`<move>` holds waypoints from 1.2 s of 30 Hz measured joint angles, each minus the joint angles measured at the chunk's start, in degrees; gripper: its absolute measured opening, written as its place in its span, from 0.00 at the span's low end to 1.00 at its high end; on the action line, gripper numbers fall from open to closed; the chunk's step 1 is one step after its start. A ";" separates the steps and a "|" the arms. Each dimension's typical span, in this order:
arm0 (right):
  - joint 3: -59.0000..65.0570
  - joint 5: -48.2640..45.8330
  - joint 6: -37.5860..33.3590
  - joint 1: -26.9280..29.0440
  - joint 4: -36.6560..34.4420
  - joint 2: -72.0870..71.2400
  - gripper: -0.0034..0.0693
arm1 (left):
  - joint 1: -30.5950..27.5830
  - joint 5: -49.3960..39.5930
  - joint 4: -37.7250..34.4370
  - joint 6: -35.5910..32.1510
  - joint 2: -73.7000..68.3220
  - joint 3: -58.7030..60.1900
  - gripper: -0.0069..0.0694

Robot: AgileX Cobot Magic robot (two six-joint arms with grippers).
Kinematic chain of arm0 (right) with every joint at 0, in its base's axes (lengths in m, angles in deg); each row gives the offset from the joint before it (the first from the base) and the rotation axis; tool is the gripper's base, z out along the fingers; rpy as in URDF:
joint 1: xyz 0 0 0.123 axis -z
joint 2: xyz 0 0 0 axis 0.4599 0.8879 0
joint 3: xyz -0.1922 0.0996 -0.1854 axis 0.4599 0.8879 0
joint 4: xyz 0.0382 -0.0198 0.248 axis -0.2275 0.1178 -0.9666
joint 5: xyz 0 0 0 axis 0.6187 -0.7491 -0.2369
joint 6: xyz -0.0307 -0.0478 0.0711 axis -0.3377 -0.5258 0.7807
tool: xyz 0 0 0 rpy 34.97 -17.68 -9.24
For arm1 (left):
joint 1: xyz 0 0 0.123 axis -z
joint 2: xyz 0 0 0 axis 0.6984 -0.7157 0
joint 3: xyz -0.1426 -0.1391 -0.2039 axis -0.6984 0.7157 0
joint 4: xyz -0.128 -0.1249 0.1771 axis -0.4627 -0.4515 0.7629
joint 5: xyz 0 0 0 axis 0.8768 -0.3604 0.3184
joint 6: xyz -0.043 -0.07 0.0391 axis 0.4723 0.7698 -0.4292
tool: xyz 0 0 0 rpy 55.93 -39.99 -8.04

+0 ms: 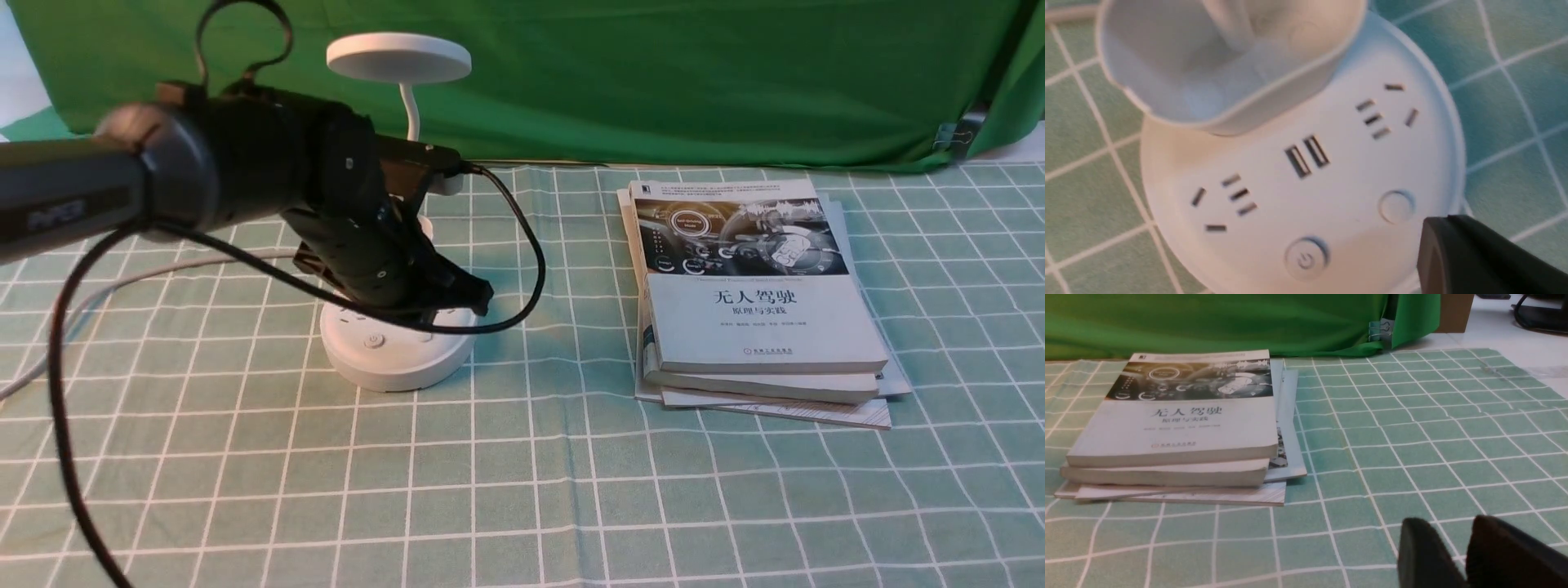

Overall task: Turn on the table lamp.
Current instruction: 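Press the power button on the lamp base to turn the lamp on with the left gripper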

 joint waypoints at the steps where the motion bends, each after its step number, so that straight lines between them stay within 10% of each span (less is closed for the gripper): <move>1: 0.00 0.00 0.00 0.00 0.00 0.00 0.37 | 0.00 0.16 0.84 0.82 -0.42 -0.19 0.09; 36: 0.00 -0.06 -0.01 0.00 0.00 0.00 0.37 | 0.00 1.57 -3.97 3.23 1.06 3.43 0.09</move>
